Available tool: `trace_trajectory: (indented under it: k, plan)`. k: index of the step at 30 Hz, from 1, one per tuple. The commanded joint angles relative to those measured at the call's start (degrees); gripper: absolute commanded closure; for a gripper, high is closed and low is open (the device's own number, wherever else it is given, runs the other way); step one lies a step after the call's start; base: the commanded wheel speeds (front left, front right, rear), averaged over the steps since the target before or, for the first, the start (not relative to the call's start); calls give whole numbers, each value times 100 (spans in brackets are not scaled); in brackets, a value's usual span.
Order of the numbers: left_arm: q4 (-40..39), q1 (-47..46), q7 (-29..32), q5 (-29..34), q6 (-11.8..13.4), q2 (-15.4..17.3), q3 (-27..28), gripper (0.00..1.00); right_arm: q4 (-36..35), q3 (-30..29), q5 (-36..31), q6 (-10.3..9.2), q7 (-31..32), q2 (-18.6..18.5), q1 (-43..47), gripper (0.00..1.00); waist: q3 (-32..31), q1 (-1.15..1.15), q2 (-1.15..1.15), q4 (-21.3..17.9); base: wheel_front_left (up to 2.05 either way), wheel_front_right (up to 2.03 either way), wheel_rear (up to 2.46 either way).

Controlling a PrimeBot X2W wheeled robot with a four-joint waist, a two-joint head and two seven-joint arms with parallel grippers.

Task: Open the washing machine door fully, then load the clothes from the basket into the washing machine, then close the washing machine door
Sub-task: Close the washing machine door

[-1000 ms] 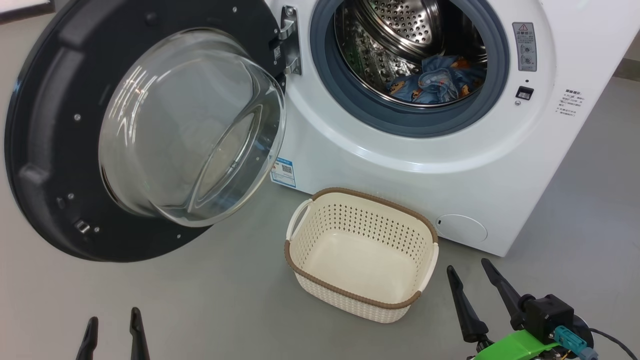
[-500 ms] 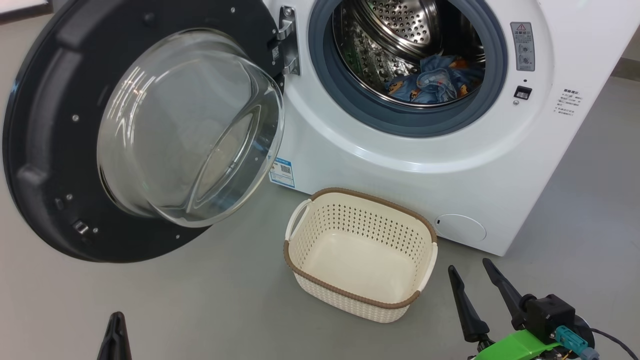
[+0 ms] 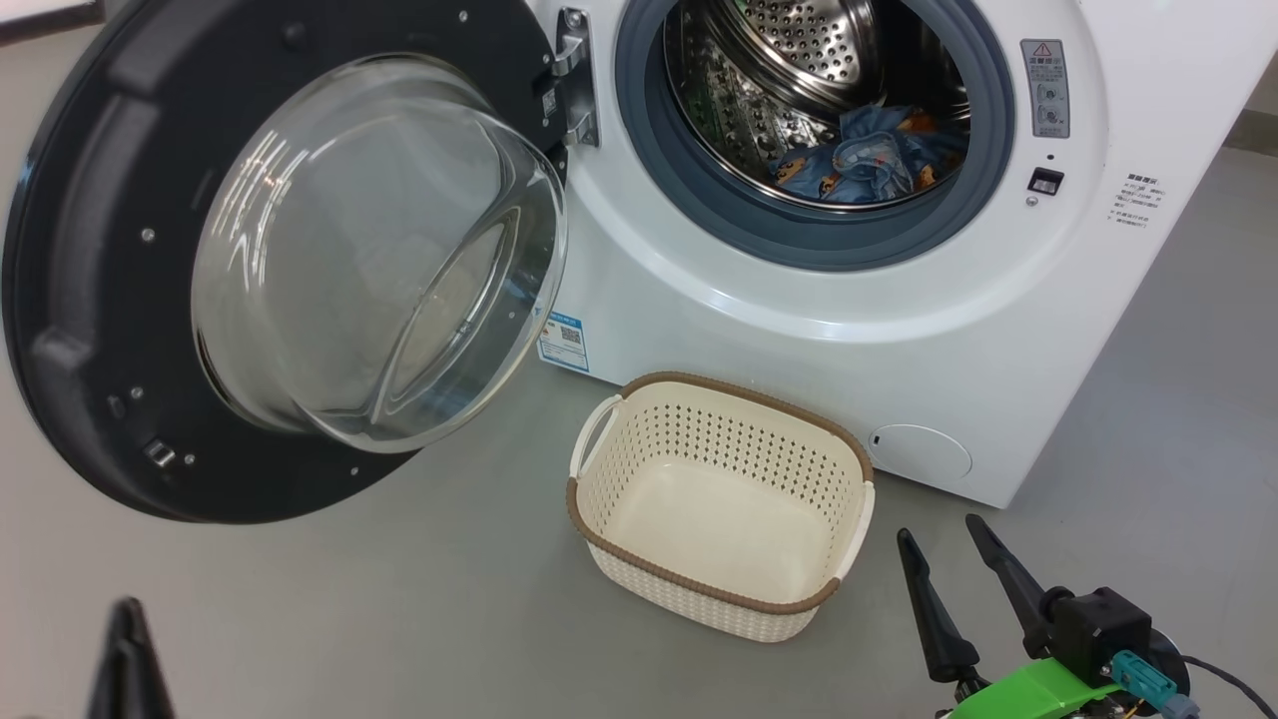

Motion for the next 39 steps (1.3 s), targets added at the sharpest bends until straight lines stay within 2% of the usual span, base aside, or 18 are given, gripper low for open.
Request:
trace_trajectory:
  k: [1,4,7,9,10,14,19,20,21,22,24,28,34,39]
  plan:
    - [-171,-432,-21,-51,-135,55,397,100,-166,110,5,16,-69,-17,-69,0,-2,0,0,-2,0,0,0]
    - [-133,-701,-21,-142,-345,123,749,100,-173,108,39,16,-69,-17,-59,0,-8,0,0,-9,0,0,0]
    - [-133,-1060,-21,-188,-464,371,1143,100,-182,113,64,16,-69,-17,-44,0,-20,0,0,-21,0,0,0]
    - [-159,-1288,-21,-187,-522,589,1374,100,-193,135,77,16,-69,-17,-36,0,-10,0,0,-57,0,0,0]
    - [-92,-1535,-21,-277,-582,829,1606,100,-202,161,75,16,-69,-17,-42,0,23,0,0,-108,0,0,0]
    - [192,-2027,-21,-681,-654,1220,1935,100,-198,186,58,16,-69,-17,-64,0,86,0,0,-208,0,0,0]
    - [897,-2672,114,-1705,-698,1672,2317,100,-190,213,27,16,-69,-17,-144,0,205,0,0,-350,0,0,0]
    - [897,-2672,114,-1705,-698,1672,2317,100,-190,213,27,16,-69,-17,-144,0,205,0,0,-350,0,0,0]
    - [1031,-2822,184,-1978,-702,1727,2403,100,-191,207,18,16,-69,-17,-157,0,232,0,0,-373,0,0,0]
    - [1176,-3019,292,-2388,-705,1713,2552,100,-192,206,3,16,-69,-17,-170,0,260,0,0,-395,0,0,0]
    - [1443,-3217,515,-2759,-709,1958,2688,100,-185,213,-22,16,-69,-17,-198,0,314,0,0,-453,0,0,0]
    - [2115,-3737,1152,-3910,-712,2187,3097,100,-163,232,-48,16,-69,-23,-276,0,410,0,0,-573,0,0,0]
    - [3204,-4168,2007,-4894,-714,2639,3514,100,-159,265,-53,16,-69,-111,-391,0,577,0,0,-728,0,0,0]
    - [3808,-4479,2649,-5651,-715,2806,3827,100,-187,287,-46,16,-31,-185,-464,0,723,0,0,-839,0,0,0]
